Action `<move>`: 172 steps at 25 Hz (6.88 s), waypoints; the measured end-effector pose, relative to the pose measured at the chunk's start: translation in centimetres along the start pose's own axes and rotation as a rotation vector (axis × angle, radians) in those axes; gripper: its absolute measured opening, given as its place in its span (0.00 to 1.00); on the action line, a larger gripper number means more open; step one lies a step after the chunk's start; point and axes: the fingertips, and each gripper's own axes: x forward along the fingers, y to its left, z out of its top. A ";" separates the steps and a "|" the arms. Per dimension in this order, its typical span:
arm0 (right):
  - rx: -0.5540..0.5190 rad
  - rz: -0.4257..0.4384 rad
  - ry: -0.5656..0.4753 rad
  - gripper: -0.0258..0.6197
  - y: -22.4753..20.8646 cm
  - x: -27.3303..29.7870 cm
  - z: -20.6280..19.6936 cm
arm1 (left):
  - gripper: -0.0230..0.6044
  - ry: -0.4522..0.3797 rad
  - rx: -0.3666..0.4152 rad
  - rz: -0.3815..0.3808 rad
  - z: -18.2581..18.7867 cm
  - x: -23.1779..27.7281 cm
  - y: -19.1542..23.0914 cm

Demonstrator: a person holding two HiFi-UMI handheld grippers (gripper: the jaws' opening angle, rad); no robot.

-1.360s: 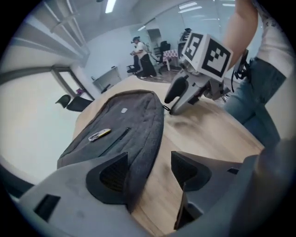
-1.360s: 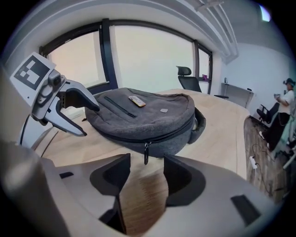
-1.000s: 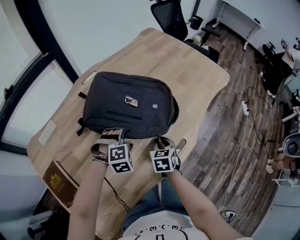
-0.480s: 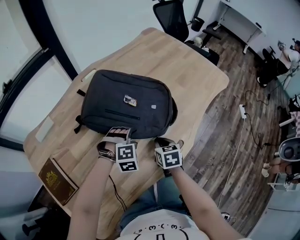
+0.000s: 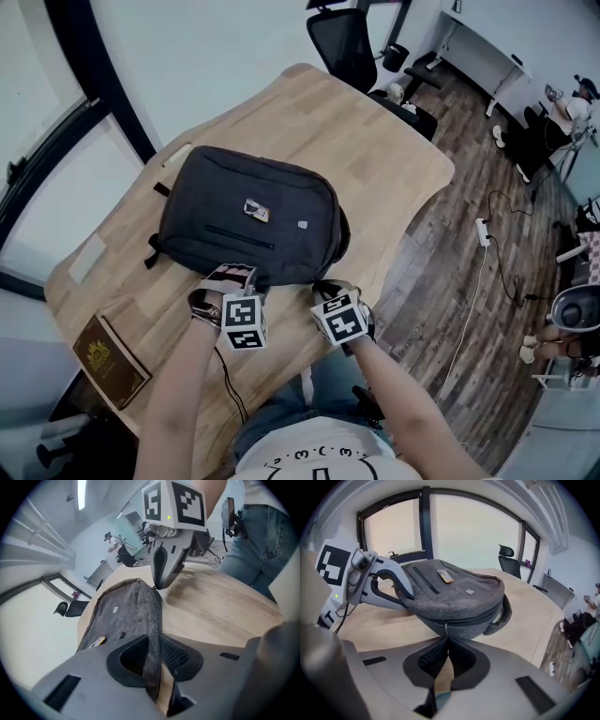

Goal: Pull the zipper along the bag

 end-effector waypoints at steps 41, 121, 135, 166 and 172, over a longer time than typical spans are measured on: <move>-0.201 0.373 0.129 0.12 3.4 -0.2 0.4 | 0.32 0.314 -0.375 0.106 -13.2 -6.9 -0.9; -0.956 0.590 0.228 0.15 -5.5 8.7 9.2 | 0.12 0.485 -0.471 -0.016 -6.6 -5.4 -5.6; -0.962 0.718 0.281 0.12 -4.5 9.2 9.2 | 0.29 0.420 -0.994 0.147 -0.9 -5.5 -0.3; -1.241 0.642 0.112 0.14 -6.4 16.3 18.5 | 0.17 0.306 -1.192 0.058 3.1 4.2 4.6; -1.239 0.575 0.022 0.15 -6.3 18.6 21.8 | 0.16 0.280 -1.198 0.054 3.5 4.9 6.0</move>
